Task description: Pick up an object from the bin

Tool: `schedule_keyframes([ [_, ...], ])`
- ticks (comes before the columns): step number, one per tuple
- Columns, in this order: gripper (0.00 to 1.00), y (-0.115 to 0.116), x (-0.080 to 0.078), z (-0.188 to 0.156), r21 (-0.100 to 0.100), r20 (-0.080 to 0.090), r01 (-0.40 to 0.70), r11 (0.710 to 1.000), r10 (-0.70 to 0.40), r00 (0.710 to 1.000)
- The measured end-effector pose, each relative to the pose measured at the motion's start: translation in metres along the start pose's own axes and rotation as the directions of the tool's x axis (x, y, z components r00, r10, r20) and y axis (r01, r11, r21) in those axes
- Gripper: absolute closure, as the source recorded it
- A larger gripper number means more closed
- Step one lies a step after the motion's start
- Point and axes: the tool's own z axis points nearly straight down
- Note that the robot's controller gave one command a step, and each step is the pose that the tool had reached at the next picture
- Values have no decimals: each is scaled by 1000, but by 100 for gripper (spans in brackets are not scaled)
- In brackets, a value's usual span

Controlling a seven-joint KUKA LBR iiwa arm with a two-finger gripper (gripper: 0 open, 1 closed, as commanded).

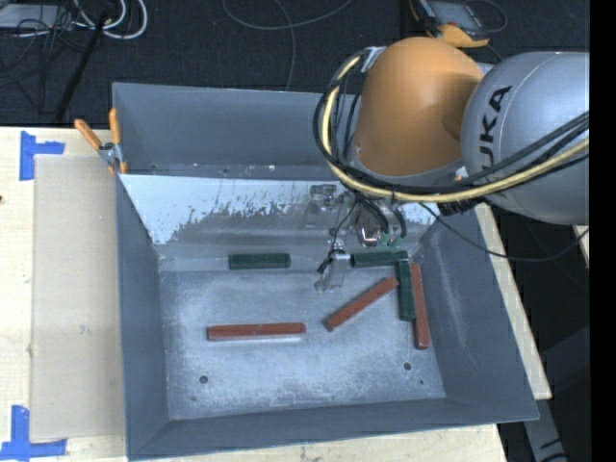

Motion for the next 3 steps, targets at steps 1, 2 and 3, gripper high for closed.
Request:
schedule_keyframes([
  [1,0,10,24,181,2,-9,35,999,-35,999],
  [2,0,35,24,176,0,0,98,995,-98,995],
  [3,0,86,47,177,-1,-4,31,1000,-31,1000],
])
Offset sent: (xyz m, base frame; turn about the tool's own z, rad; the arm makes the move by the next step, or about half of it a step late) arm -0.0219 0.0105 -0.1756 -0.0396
